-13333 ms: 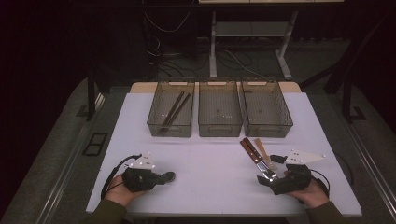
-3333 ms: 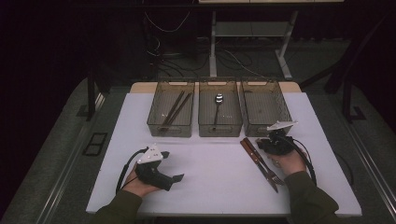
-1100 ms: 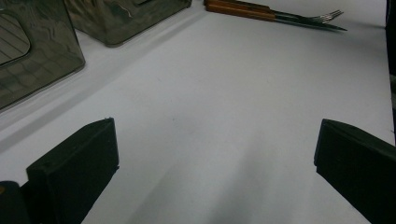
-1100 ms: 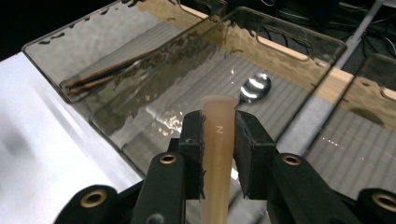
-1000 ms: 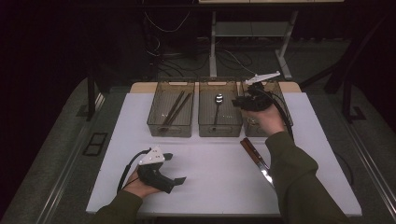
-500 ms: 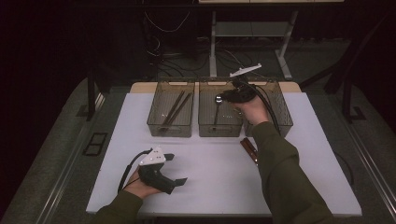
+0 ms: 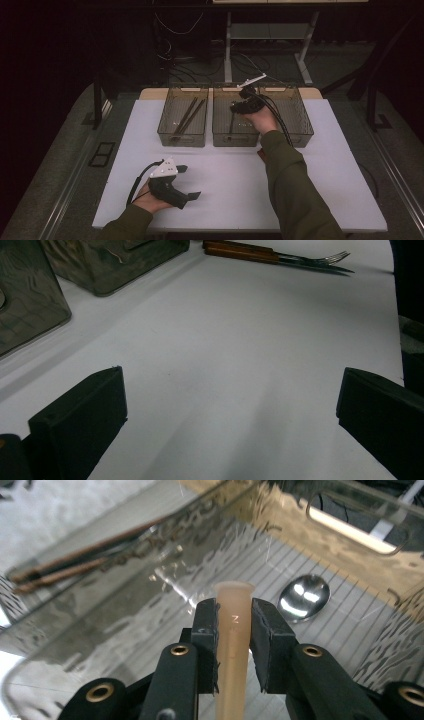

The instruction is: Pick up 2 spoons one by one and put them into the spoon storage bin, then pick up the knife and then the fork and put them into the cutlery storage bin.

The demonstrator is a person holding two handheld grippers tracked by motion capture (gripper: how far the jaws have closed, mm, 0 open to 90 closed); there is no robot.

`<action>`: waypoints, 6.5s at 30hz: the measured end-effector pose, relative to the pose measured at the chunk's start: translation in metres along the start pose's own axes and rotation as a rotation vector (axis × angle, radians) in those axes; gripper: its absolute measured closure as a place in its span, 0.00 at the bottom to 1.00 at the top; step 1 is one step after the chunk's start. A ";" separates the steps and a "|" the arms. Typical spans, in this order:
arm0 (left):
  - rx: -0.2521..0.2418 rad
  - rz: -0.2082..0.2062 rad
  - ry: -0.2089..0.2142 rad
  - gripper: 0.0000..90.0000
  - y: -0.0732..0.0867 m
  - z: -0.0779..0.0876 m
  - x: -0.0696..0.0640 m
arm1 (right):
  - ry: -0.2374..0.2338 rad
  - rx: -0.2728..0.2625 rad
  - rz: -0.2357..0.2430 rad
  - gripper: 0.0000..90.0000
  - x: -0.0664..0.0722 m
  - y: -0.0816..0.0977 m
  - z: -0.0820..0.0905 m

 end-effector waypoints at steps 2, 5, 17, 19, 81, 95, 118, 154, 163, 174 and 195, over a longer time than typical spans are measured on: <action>0.001 0.005 0.002 0.00 0.000 0.000 -0.001 | 0.002 0.021 -0.001 0.82 -0.001 0.004 -0.004; 0.003 0.006 0.006 0.00 0.000 0.000 -0.001 | 0.007 0.057 -0.002 0.82 0.000 0.010 -0.010; 0.005 0.002 0.009 0.00 0.001 0.000 -0.001 | -0.005 0.113 -0.047 0.61 0.002 0.019 -0.011; 0.005 0.003 0.009 0.00 0.001 0.000 -0.002 | -0.013 0.095 -0.050 0.59 0.003 0.017 -0.007; 0.002 0.001 -0.010 0.00 0.000 0.002 -0.001 | -0.109 -0.175 0.022 0.44 0.055 0.121 0.133; 0.008 0.001 -0.019 0.00 0.001 0.002 0.000 | -0.058 -0.076 -0.045 0.55 0.042 0.161 0.143; 0.006 -0.001 -0.021 0.00 0.002 0.002 0.000 | -0.121 0.180 -0.005 1.00 0.075 0.218 0.105; 0.011 -0.005 -0.017 0.00 0.003 0.002 -0.001 | -0.074 0.278 0.008 1.00 0.076 0.230 0.103; 0.013 -0.004 -0.015 0.00 0.003 0.002 -0.001 | -0.060 0.276 0.001 1.00 0.069 0.231 0.106; 0.015 -0.005 -0.013 0.00 0.003 0.002 -0.002 | -0.078 0.264 0.016 1.00 0.067 0.229 0.110; 0.015 -0.002 -0.011 0.00 0.003 0.001 -0.002 | -0.077 0.469 0.099 0.82 0.061 0.192 0.101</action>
Point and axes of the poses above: each handheld gripper's, and its own axes: z roughly backward along the jaws, y roughly out of its underside, x roughly to its left, the point moved 10 cm from there along -z, roughly forward along the jaws, and after that the axes turned 12 degrees about -y, right-handed, at the moved point
